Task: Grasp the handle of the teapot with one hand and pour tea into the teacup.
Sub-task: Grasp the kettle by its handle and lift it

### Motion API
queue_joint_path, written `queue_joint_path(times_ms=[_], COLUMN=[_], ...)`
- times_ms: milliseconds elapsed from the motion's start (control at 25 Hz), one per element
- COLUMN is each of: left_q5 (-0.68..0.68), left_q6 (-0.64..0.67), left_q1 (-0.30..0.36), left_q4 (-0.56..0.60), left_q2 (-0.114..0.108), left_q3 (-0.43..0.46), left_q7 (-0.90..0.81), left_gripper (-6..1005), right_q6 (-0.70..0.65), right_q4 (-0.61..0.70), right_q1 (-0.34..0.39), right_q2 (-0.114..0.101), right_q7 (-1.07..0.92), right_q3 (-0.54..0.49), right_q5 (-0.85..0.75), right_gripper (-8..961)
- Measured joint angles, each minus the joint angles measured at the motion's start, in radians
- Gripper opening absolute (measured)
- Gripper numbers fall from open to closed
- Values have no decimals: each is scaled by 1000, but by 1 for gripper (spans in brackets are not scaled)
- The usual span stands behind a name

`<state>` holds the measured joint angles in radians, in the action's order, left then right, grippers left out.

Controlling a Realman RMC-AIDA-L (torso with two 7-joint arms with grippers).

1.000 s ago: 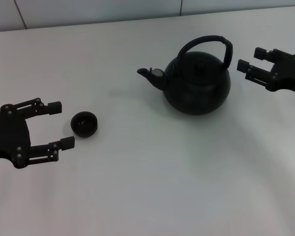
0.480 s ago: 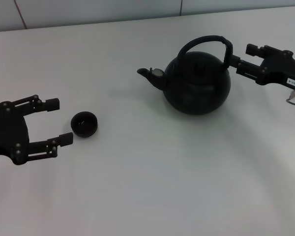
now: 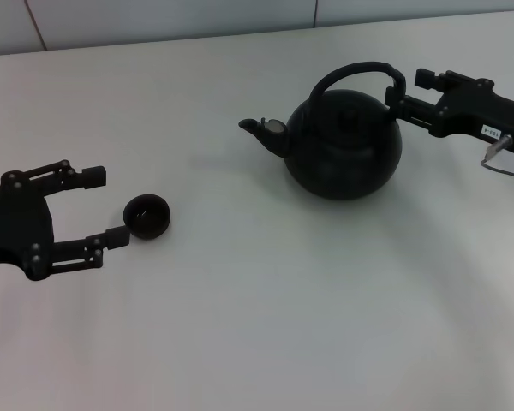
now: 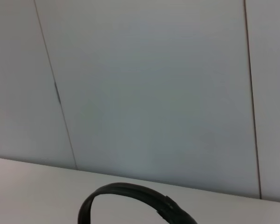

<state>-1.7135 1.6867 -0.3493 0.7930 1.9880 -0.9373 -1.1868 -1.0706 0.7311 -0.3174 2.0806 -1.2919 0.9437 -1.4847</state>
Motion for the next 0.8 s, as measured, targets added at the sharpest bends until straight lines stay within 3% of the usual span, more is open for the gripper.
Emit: queue_joint_path(times_ms=[600,800], left_q5=[0,0], left_q6=[-7,-7], left_q1=[-2,-2], left_q4=[0,0], left_q2=[0,1], left_q3=[2,2], left_q7=[0,-3], left_gripper=[803,803], right_q6=[10,13], right_q4=[-32,-45], right_q1=[-8,-12], right_q2=[1,0], right_q7=[63,63], right_q3=[7,7], right_q5=[-11,-10], right_gripper=[575,374])
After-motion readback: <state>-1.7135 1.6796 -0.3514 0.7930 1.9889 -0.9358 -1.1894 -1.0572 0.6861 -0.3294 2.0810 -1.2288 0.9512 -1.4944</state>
